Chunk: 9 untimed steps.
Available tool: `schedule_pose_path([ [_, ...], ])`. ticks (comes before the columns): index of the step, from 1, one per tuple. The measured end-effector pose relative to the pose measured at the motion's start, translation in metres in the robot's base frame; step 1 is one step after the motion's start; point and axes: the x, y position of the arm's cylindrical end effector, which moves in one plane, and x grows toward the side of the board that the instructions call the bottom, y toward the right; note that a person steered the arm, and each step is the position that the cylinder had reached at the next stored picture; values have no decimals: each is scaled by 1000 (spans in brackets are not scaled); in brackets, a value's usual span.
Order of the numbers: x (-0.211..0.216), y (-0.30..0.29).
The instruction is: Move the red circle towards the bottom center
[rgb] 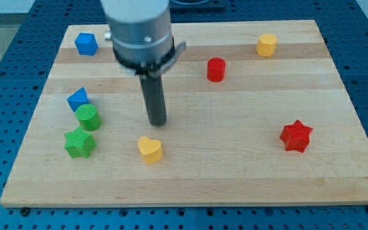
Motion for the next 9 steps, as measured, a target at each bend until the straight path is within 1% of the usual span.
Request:
schedule_pose_path([
  [2,-160,2],
  [3,-196,47],
  [4,-185,133],
  [5,-177,144],
  [8,-49,132],
  [9,-18,129],
])
